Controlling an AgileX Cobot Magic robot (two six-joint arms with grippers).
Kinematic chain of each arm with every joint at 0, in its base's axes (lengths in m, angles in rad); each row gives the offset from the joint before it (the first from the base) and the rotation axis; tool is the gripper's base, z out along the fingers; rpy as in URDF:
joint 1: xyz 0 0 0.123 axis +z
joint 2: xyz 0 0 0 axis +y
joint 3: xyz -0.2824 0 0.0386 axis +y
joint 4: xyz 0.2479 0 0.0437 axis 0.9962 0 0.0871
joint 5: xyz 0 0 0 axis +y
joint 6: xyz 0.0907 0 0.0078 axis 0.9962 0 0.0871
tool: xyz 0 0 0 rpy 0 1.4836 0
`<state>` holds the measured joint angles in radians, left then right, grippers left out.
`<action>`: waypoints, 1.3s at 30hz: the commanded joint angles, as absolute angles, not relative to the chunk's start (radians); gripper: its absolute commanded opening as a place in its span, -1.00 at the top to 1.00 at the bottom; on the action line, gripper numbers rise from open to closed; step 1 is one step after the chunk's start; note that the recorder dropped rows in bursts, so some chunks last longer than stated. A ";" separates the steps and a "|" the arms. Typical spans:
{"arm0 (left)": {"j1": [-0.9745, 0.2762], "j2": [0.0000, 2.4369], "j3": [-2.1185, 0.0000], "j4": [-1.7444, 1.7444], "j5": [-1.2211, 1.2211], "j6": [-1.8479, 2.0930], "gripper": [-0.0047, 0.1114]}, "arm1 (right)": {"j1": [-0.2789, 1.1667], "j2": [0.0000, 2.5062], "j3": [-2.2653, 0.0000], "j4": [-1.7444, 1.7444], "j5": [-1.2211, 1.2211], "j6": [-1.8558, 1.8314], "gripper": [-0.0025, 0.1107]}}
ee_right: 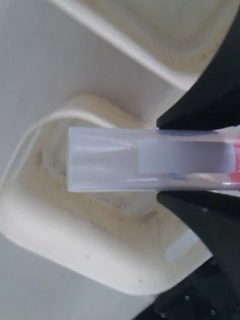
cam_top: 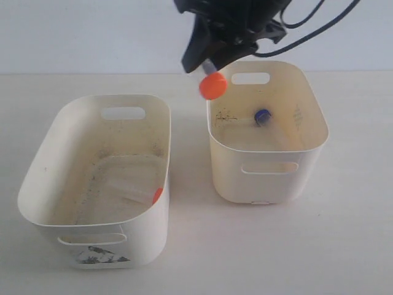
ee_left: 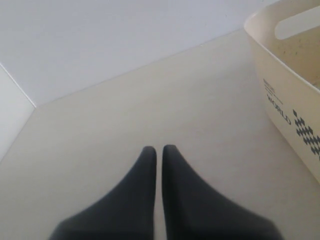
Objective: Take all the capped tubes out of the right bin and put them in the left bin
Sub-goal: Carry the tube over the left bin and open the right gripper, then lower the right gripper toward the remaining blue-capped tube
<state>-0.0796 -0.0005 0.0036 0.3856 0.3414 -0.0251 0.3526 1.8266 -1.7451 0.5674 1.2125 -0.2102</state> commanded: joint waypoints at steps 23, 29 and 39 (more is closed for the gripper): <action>-0.085 0.000 0.000 0.383 0.336 -0.035 0.84 | 0.555 1.898 -1.746 -0.149 1.148 0.309 0.96; -0.085 0.000 0.000 0.383 0.336 -0.035 0.84 | 0.481 1.898 -1.746 -0.264 1.221 0.399 0.96; -0.085 0.000 0.000 0.383 0.336 -0.035 0.84 | 0.312 1.898 -1.746 -0.089 1.221 0.390 0.96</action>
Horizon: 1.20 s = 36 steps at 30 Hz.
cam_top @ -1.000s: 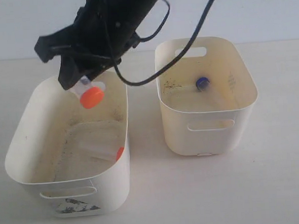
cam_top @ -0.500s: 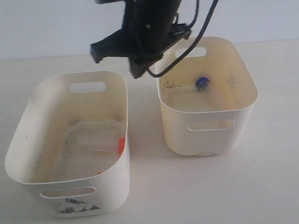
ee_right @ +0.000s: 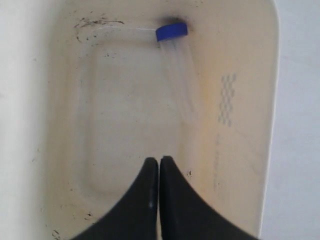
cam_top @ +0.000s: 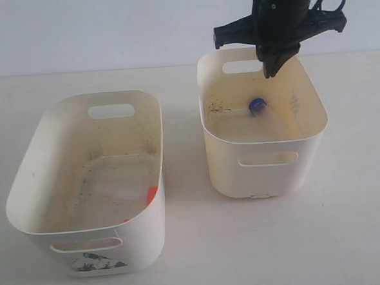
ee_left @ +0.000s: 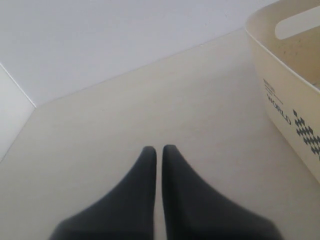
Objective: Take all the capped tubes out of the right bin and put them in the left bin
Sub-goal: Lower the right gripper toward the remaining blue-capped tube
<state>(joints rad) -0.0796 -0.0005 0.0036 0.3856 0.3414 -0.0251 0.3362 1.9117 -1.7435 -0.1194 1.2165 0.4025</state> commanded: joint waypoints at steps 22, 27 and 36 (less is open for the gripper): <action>-0.085 0.000 0.000 0.383 0.336 -0.035 0.84 | 0.310 2.163 -1.827 -0.055 1.221 0.365 0.96; -0.085 0.000 0.000 0.383 0.336 -0.035 0.84 | 0.310 2.196 -1.827 -0.057 1.221 0.363 0.96; -0.085 0.000 0.000 0.383 0.336 -0.035 0.84 | 0.310 2.226 -1.827 -0.189 1.221 0.361 0.96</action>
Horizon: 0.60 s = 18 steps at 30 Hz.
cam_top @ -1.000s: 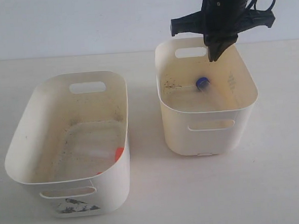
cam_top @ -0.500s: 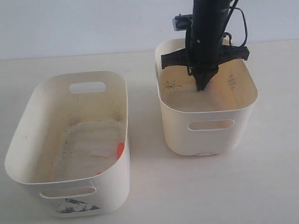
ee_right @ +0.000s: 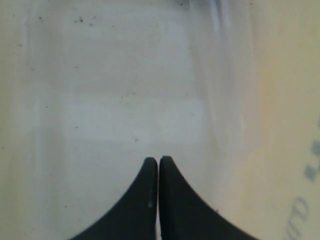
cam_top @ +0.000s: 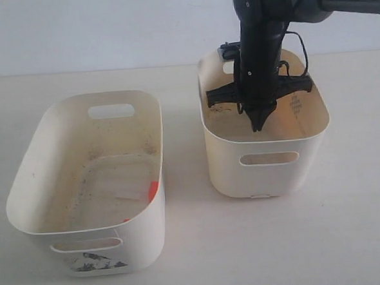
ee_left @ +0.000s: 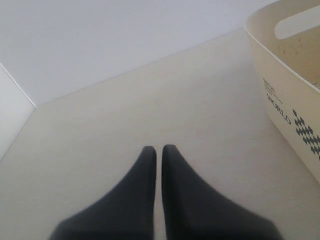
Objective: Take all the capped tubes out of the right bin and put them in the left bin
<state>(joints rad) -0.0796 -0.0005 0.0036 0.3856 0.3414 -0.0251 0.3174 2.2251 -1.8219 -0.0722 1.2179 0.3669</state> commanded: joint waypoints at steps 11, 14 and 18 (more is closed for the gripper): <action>-0.085 0.000 0.000 0.383 0.336 -0.035 0.84 | 0.310 2.226 -1.827 -0.275 1.221 0.327 0.96; -0.085 0.000 0.000 0.383 0.336 -0.035 0.84 | 0.310 2.226 -1.827 -0.277 1.221 0.320 0.96; -0.085 0.000 0.000 0.383 0.336 -0.035 0.84 | 0.310 2.226 -1.827 -0.279 1.221 0.302 0.96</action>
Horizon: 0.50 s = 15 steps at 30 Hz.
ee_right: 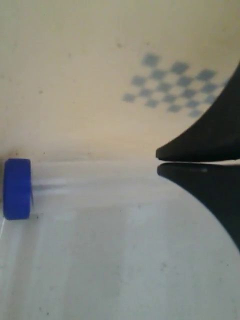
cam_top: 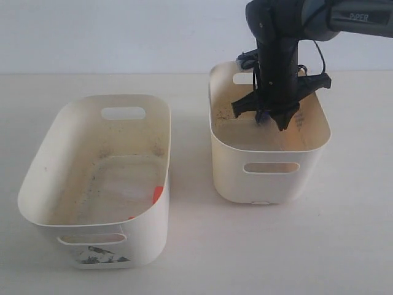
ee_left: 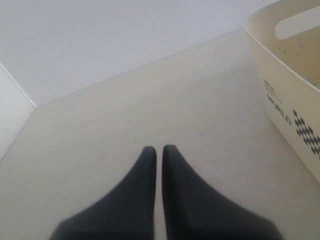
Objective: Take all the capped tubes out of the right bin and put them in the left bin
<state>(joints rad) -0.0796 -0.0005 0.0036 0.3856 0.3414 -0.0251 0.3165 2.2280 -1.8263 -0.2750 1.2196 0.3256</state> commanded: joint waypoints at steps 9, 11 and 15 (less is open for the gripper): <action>-0.085 0.000 0.000 0.383 0.336 -0.035 0.84 | 0.313 2.164 -1.927 -0.231 1.221 0.292 0.96; -0.085 0.000 0.000 0.383 0.336 -0.035 0.84 | 0.321 2.158 -1.958 -0.180 1.221 0.279 0.96; -0.085 0.000 0.000 0.383 0.336 -0.035 0.84 | 0.349 2.160 -1.977 -0.120 1.221 0.273 0.96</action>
